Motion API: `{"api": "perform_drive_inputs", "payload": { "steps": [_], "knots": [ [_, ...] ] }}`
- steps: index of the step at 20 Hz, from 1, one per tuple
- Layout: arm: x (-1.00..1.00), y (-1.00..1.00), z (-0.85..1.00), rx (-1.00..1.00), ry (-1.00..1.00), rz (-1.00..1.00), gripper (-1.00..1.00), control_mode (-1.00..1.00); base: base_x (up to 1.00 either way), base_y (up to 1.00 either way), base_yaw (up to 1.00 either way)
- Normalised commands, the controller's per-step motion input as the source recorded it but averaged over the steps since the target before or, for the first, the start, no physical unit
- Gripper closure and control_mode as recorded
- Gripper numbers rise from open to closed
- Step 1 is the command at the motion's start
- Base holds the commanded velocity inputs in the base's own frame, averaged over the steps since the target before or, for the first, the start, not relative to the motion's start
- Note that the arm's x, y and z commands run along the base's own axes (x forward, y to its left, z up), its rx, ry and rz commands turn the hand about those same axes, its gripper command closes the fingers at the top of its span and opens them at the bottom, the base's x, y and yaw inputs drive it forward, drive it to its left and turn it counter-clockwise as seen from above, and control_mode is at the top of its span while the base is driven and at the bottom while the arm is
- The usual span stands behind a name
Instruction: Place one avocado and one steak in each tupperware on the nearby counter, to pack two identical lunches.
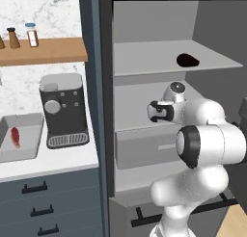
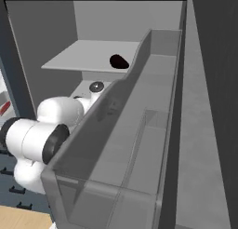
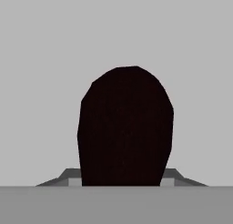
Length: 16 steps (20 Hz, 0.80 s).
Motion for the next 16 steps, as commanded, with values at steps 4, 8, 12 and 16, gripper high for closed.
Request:
{"api": "perform_drive_inputs", "payload": {
  "steps": [4, 8, 12, 16],
  "knots": [
    [-1.0, 0.03, 0.36, 0.0, -0.08, 0.03, 1.0, -1.0, 0.0, 0.0, 0.0],
    [-1.0, 0.03, 0.75, 0.0, 0.0, 0.03, 1.0, -1.0, 0.0, 0.0, 0.0],
    [-1.0, 0.03, 0.94, 0.0, 0.0, 0.04, 1.0, -1.0, 0.0, 0.0, 0.0],
    [-1.0, 0.04, 0.86, 0.0, 0.0, 0.04, 1.0, -1.0, 0.0, 0.0, 0.0]
  ]
}}
